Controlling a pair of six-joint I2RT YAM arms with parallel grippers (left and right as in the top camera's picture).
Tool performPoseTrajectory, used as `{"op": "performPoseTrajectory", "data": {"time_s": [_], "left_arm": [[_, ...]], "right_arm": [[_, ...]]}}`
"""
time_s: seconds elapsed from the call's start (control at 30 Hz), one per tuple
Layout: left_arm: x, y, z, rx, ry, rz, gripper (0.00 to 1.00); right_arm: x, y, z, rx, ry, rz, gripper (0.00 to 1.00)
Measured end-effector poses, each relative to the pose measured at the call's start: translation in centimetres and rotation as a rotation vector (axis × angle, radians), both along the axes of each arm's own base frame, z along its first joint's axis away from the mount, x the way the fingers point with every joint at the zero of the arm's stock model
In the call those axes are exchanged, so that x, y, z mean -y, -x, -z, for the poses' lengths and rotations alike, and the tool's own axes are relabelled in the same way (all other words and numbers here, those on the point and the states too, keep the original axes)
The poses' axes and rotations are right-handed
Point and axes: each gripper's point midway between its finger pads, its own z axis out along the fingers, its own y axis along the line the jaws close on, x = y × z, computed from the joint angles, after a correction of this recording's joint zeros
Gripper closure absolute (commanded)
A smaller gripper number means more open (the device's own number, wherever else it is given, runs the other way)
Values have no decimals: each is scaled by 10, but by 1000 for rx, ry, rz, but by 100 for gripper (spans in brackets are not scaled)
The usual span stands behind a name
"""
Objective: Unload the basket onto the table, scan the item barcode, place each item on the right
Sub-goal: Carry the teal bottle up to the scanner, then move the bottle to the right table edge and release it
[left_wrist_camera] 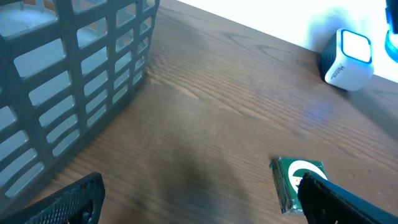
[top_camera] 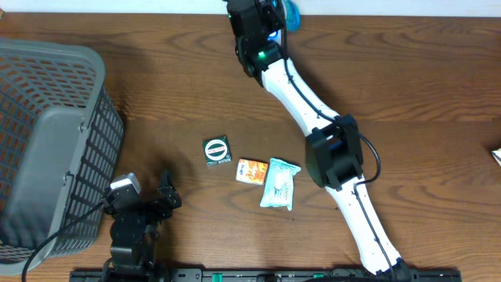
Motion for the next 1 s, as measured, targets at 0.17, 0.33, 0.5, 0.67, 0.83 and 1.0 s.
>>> {"op": "performPoseTrajectory", "data": {"time_s": [0.17,0.33,0.5,0.67,0.83,1.0], "left_arm": [[0,0,0,0,0,0,2],[0,0,0,0,0,0,2],[0,0,0,0,0,0,2],[0,0,0,0,0,0,2],[0,0,0,0,0,0,2],[0,0,0,0,0,0,2]], "right_arm": [[6,6,-8,5,104,54,75],[33,12,-17,-1,187,176,73],[94,11,-11,-69,272,329,78],[189,14,5,-178,312,508,78],[285,36,30,-310,303,680,77],[372,75,57,-448,228,833,77]]}}
